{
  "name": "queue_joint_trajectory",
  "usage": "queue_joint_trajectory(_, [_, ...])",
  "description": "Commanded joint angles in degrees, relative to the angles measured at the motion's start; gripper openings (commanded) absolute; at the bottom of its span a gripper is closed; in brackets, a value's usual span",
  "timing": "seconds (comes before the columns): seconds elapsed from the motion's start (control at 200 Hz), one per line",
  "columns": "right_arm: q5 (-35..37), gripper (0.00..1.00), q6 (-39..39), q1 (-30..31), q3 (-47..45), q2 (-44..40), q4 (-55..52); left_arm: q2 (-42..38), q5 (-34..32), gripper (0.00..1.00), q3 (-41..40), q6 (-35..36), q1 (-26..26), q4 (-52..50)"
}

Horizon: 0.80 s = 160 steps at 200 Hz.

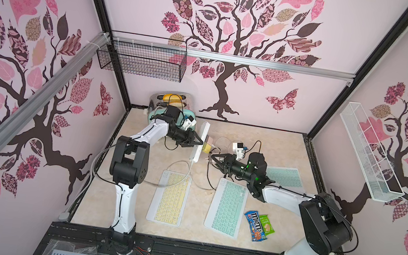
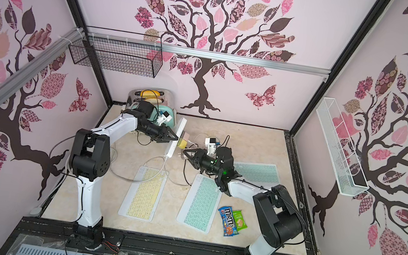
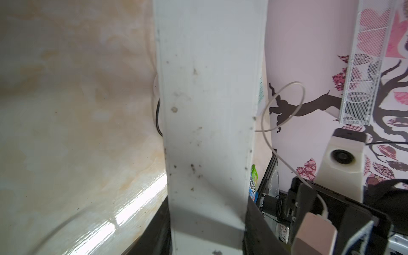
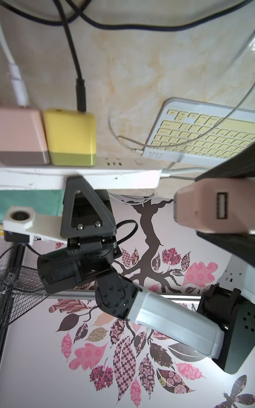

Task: Unplug the wireless keyboard
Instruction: Place the socket at the center of the board.

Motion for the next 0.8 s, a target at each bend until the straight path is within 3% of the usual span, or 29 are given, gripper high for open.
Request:
queue_joint_trajectory(0.0, [-1.45,0.0,-1.51,-0.13,0.57,0.67,0.7,0.66,0.09,0.0,2.19,2.98,-0.53,-0.02])
queue_joint_trajectory(0.49, [-4.76,0.0,-2.82,-0.59,1.4,5.51,1.53,13.27,-5.93,0.0,11.98,5.0,-0.46,-6.13])
queue_joint_trajectory(0.59, [-5.34,0.0,-2.85,-0.85,1.9,6.83,1.73,14.73,-7.02,0.18,15.14,5.33,-0.45,-8.22])
queue_joint_trajectory(0.675, [-5.83,0.0,-2.66,-0.95,2.15,7.74,2.29,14.89,-8.61,0.45,16.04,5.76,-0.43,-9.08])
queue_joint_trajectory(0.795, [-6.55,0.0,-2.63,-1.2,2.1,8.29,2.94,13.82,-12.8,0.62,16.52,6.62,-0.36,-10.78])
